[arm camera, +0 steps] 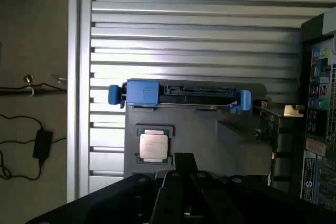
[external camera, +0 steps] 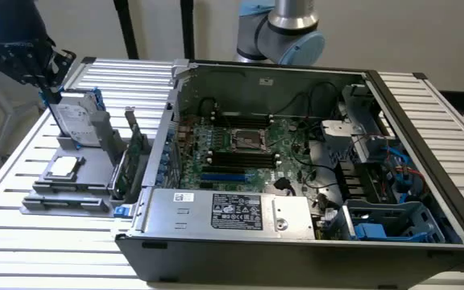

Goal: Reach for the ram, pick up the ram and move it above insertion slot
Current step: 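Reach for the ram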

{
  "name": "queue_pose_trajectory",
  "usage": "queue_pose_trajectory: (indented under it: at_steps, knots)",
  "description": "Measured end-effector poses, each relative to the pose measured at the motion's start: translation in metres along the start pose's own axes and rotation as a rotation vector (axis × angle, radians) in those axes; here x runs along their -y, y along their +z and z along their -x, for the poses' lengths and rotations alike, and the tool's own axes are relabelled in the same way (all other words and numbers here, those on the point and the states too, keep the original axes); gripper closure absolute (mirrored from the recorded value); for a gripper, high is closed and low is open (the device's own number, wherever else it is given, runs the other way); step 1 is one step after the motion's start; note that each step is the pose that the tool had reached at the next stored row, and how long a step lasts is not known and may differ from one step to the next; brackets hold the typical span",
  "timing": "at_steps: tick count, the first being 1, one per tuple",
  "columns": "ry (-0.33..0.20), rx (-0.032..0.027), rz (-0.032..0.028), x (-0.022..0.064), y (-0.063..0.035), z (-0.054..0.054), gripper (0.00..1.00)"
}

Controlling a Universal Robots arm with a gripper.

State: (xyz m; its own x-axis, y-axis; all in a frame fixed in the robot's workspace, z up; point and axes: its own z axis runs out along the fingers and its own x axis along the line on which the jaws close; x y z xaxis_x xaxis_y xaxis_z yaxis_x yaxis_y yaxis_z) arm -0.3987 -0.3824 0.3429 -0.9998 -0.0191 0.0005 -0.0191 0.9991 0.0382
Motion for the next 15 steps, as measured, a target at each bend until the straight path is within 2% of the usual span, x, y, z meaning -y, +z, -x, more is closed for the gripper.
queue_pose_trajectory:
  at_steps: [12,15]
  knots:
    - [0.000,0.0000,0.0000,0.0000,0.0000,0.0000,0.89]
    - [0.000,0.0000,0.0000,0.0027,-0.0001,-0.0001,0.89]
